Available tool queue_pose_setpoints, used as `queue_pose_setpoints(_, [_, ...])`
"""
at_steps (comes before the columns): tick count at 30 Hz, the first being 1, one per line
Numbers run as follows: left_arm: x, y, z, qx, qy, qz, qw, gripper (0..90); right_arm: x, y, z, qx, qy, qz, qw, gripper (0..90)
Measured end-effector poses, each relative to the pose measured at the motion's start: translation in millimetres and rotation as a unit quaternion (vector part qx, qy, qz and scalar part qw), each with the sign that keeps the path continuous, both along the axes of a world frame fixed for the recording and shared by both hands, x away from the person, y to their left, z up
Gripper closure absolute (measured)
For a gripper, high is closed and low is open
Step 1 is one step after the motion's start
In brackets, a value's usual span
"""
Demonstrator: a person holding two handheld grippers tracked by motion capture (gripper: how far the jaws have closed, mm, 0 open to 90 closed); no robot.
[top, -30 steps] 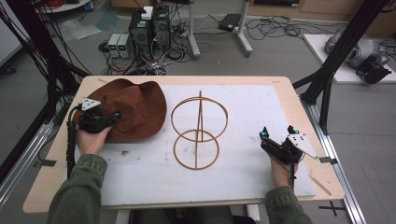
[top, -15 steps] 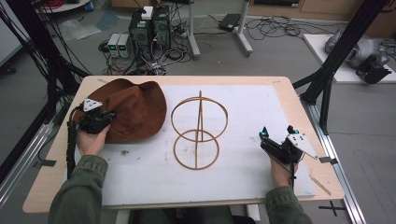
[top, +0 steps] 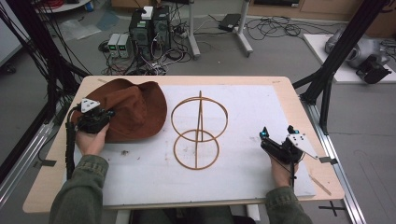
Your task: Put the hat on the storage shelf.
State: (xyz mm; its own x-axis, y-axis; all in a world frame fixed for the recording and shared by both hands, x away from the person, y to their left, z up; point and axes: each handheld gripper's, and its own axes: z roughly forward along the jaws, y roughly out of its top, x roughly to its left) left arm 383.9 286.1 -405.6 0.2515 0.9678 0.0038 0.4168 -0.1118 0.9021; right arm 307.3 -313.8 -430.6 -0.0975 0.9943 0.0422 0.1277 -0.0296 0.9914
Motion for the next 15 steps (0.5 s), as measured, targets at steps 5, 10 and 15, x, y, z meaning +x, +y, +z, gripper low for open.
queue_pose_setpoints(5, [-6.3, 1.1, 0.6, -0.011, -0.021, 0.018, 0.9995, 87.9, -0.1, 0.8, 0.0, 0.000, 0.001, -0.001, 1.0000, 5.5])
queue_pose_setpoints(10, [-13.3, 4.5, 3.4, -0.008, -0.047, 0.018, 0.9987, 87.8, -0.5, 0.3, 0.1, -0.003, -0.001, -0.001, 1.0000, 5.5])
queue_pose_setpoints(15, [-19.4, 6.8, 10.4, -0.012, -0.073, 0.024, 0.9970, 87.8, -0.2, 1.2, 0.1, -0.001, -0.002, 0.000, 1.0000, 5.5])
